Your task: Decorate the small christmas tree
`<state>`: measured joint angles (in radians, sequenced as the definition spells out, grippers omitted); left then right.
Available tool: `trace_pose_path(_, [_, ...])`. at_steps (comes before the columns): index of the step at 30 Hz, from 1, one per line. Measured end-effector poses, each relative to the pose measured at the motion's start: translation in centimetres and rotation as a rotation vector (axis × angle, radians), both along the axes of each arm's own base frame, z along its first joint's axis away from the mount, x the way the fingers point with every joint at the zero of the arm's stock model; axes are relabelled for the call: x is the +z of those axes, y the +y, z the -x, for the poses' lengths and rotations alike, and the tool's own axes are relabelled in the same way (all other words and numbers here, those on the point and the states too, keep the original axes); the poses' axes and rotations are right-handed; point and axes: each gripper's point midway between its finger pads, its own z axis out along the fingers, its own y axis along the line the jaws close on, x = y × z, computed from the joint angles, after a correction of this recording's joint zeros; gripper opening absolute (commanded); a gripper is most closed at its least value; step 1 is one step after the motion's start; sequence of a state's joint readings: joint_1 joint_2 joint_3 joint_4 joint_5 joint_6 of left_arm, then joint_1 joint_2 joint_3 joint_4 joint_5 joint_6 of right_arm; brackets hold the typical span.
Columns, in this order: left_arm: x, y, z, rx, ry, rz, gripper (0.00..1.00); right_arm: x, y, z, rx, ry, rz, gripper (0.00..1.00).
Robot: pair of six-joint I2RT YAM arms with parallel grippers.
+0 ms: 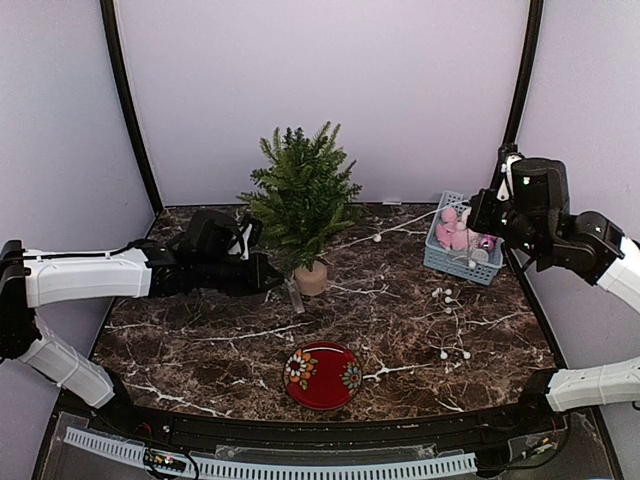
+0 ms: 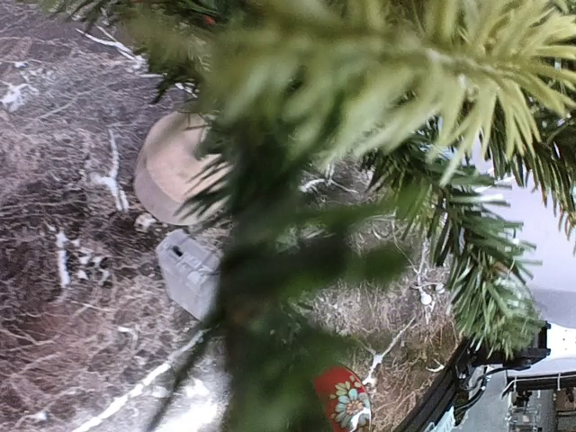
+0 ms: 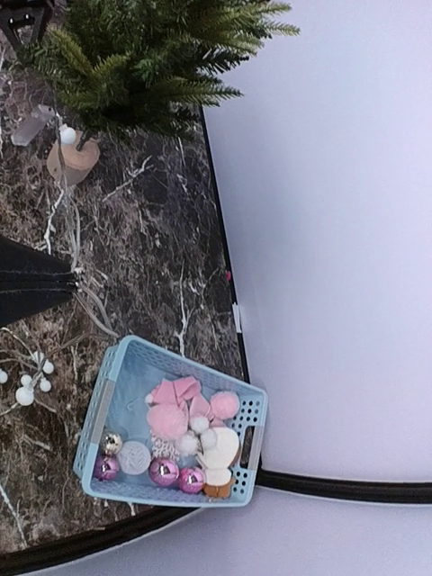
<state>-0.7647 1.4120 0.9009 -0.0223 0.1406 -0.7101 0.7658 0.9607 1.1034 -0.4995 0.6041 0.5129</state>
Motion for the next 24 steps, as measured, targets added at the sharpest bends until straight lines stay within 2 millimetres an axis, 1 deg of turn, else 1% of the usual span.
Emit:
trace_pose_path(5, [-0.3, 1.8, -0.7, 0.006, 0.005, -0.032, 0.00, -0.7, -2.2, 0.6, -0.083, 0.022, 0.054, 0.00])
trace_pose_path(8, [-0.4, 2.7, -1.0, 0.002, 0.007, -0.050, 0.00, -0.5, -3.4, 1.1, -0.118, 0.019, 0.064, 0.00])
trace_pose_path(11, [-0.5, 3.3, -1.1, -0.007, 0.007, -0.062, 0.00, -0.3, -4.0, 1.6, -0.124, 0.015, 0.067, 0.00])
trace_pose_path(13, [-0.4, 3.5, -1.3, -0.016, 0.002, -0.071, 0.00, -0.2, -3.9, 1.7, -0.112, 0.012, 0.071, 0.00])
trace_pose_path(18, [-0.1, 3.9, -1.5, -0.038, -0.008, -0.090, 0.00, 0.1, -2.6, 1.5, -0.040, 0.004, 0.090, 0.00])
trace_pose_path(24, [-0.3, 4.3, -1.5, -0.054, -0.015, -0.113, 0.00, 2.4, -0.7, -0.1, -0.002, -0.042, 0.103, 0.00])
